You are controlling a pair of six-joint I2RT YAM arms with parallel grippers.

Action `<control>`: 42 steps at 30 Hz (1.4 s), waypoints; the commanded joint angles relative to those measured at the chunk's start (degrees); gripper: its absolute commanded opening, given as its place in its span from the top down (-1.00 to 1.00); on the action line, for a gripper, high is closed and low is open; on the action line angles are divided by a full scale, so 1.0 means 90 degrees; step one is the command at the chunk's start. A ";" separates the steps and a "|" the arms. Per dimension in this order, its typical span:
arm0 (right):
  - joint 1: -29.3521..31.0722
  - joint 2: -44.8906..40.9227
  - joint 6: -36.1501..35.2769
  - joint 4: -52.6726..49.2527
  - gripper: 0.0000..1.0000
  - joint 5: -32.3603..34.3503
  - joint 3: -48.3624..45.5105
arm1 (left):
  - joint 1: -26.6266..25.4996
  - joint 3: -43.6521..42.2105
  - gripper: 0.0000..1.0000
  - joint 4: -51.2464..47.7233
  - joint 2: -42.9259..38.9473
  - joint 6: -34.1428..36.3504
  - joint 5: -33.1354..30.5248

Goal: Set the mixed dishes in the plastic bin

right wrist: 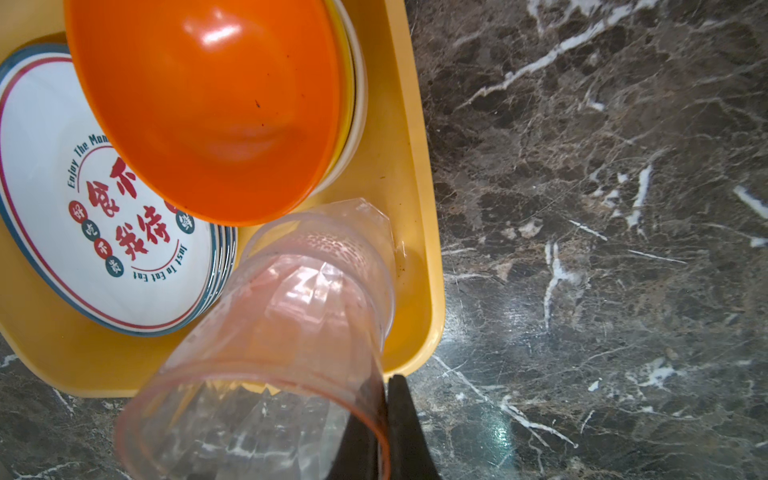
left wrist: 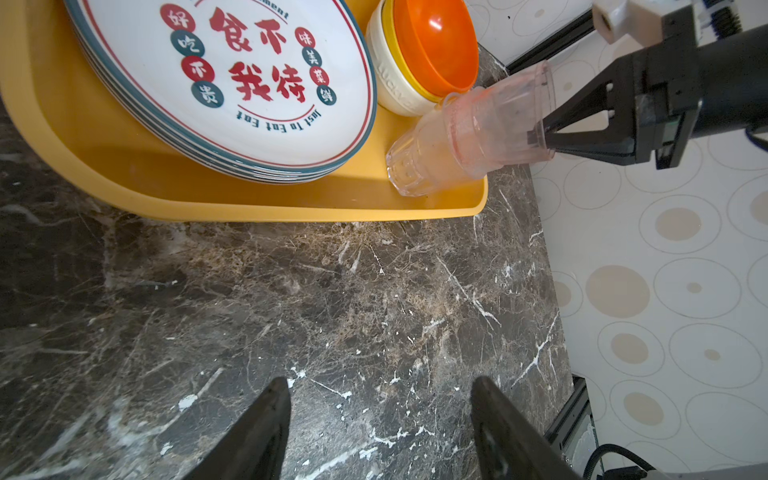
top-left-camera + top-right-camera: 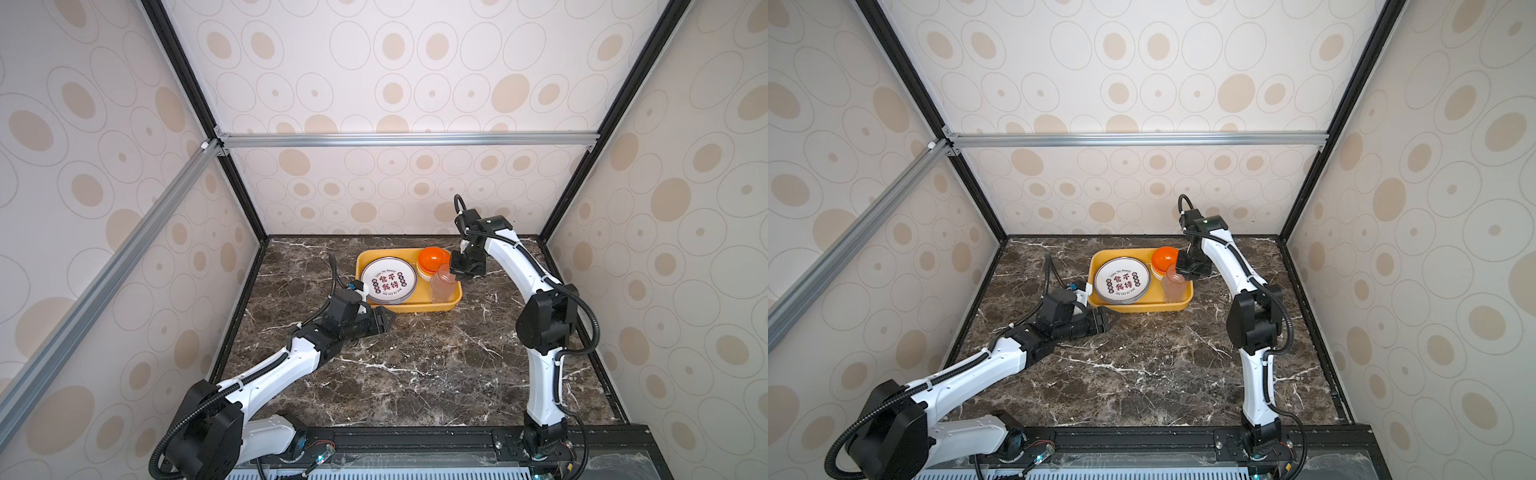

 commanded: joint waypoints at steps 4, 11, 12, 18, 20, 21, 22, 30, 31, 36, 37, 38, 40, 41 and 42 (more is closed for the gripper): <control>0.0085 0.0126 -0.0039 -0.0158 0.77 0.0013 0.0183 | 0.0061 -0.0050 -0.38 0.0059 -0.0187 -0.0092 -0.0028; 0.0122 0.0075 -0.0029 -0.0148 0.65 -0.0018 0.0249 | 0.0061 -0.0080 -0.37 0.0030 -0.0270 -0.0109 -0.0058; 0.0122 0.0050 -0.0019 -0.0148 0.65 -0.0012 0.0251 | 0.0059 -0.0084 -0.37 0.0014 -0.0284 -0.0107 -0.0072; 0.0129 -0.0190 -0.0023 -0.0112 0.55 0.0008 0.0178 | 0.0061 -0.0071 -0.38 -0.0038 -0.0373 -0.0098 -0.0140; 0.0126 -0.0319 -0.0014 -0.0037 0.50 0.0018 0.0085 | 0.0063 -0.0075 -0.38 -0.0062 -0.0401 -0.0091 -0.0166; 0.0122 -0.0390 -0.0009 0.0011 0.48 0.0027 0.0025 | 0.0059 -0.0060 -0.38 -0.0075 -0.0420 -0.0093 -0.0201; 0.0119 -0.0465 -0.0009 0.0064 0.45 0.0042 -0.0044 | 0.0070 -0.0055 -0.39 -0.0102 -0.0438 -0.0083 -0.0221; 0.0115 -0.1083 -0.0037 0.0429 0.29 0.0050 -0.0673 | 0.0167 0.0172 -0.57 -0.0500 -0.0558 0.0089 -0.0529; 0.0124 -0.1175 -0.0038 0.0506 0.27 0.0051 -0.0802 | 0.0192 0.0203 -0.61 -0.0553 -0.0568 0.0136 -0.0560; 0.0122 -0.1787 -0.0067 0.1082 0.04 0.0066 -0.1678 | 0.0537 0.0489 -0.73 -0.0892 -0.0539 0.0480 -0.0670; 0.0119 -0.1902 -0.0077 0.1207 -0.04 0.0111 -0.1856 | 0.0624 0.0546 -0.82 -0.0973 -0.0522 0.0552 -0.0689; 0.0122 -0.2061 -0.0102 0.1350 -0.10 0.0164 -0.2064 | 0.0719 0.0640 -0.96 -0.1051 -0.0496 0.0624 -0.0737; 0.0117 -0.2308 -0.0083 0.1526 -0.21 0.0286 -0.2402 | 0.0887 0.0799 -0.97 -0.1185 -0.0447 0.0781 -0.0794; 0.0105 -0.2415 -0.0103 0.1644 -0.25 0.0341 -0.2575 | 0.0974 0.0882 -0.96 -0.1235 -0.0415 0.0876 -0.0863; 0.0105 -0.2532 -0.0106 0.1718 -0.30 0.0416 -0.2737 | 0.1063 0.0966 -0.96 -0.1313 -0.0390 0.0950 -0.0970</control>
